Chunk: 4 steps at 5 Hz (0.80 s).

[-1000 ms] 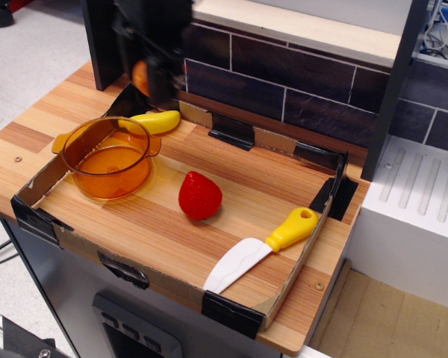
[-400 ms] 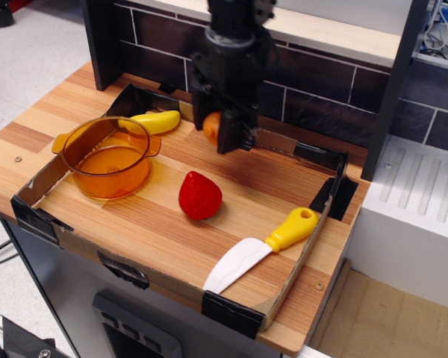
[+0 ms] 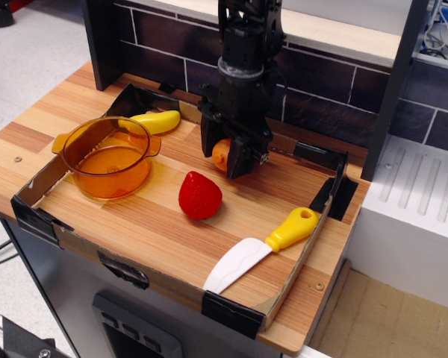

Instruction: Take carrot out of pot

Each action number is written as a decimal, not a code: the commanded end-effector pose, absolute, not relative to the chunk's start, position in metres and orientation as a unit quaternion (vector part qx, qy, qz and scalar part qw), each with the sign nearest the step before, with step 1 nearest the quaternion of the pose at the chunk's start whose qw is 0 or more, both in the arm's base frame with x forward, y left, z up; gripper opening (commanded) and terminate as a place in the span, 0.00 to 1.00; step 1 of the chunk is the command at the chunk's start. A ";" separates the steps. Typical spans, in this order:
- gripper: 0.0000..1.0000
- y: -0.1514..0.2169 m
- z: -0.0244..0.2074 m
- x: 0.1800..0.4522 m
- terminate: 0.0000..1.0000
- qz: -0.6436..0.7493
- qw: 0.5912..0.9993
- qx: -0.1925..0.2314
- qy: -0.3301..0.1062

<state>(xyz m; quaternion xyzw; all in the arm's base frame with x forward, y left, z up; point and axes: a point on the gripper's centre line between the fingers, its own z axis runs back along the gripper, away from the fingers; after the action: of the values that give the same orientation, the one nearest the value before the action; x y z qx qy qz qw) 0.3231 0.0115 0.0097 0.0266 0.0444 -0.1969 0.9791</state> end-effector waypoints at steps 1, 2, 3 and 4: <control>1.00 0.009 0.019 0.336 0.00 -0.195 0.980 0.023 0.012; 1.00 0.009 0.033 0.335 0.00 -0.198 0.980 0.025 -0.005; 1.00 0.007 0.063 0.335 0.00 -0.195 0.979 0.042 -0.052; 1.00 0.007 0.099 0.337 0.00 -0.178 0.979 0.048 -0.088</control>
<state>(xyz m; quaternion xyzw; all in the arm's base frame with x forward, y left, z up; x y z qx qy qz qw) 0.3217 0.0075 0.0817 0.0427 -0.0524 -0.1776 0.9818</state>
